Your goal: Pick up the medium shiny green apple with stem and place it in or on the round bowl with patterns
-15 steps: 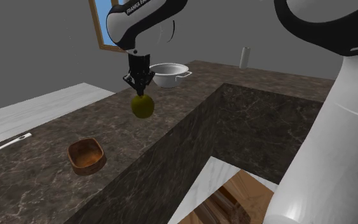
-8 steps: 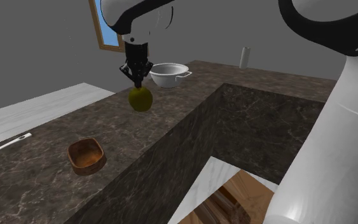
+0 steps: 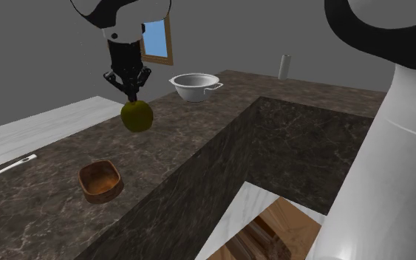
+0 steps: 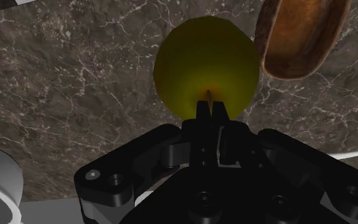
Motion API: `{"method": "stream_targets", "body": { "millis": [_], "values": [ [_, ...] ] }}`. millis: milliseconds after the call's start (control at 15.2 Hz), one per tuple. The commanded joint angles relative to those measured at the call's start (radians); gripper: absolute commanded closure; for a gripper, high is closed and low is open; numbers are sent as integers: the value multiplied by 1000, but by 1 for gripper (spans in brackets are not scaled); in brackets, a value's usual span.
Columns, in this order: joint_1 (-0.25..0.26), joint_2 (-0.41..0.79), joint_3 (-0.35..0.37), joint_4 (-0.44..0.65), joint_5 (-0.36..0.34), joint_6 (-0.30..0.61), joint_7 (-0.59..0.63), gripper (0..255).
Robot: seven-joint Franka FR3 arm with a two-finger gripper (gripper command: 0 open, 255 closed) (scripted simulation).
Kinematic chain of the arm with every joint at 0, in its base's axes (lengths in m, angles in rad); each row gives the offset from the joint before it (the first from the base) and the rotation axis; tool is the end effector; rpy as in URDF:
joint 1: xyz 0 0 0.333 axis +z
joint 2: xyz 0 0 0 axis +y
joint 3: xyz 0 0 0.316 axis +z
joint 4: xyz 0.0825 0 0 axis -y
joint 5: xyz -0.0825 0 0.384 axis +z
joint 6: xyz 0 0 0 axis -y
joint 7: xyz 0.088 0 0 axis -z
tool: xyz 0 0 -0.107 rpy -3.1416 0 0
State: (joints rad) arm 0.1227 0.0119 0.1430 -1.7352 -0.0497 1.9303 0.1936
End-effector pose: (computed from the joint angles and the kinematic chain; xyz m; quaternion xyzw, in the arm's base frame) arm 0.5653 0.1498 0.5728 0.9946 0.0424 0.0944 0.0017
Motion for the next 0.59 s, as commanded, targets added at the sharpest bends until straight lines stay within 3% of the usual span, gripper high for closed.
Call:
{"method": "stream_targets", "body": {
  "millis": [0,528],
  "values": [
    [24,20,23,40,-12,-23,50,255],
    [129,136,105,259,-74,-143,234,255]
  ]
}}
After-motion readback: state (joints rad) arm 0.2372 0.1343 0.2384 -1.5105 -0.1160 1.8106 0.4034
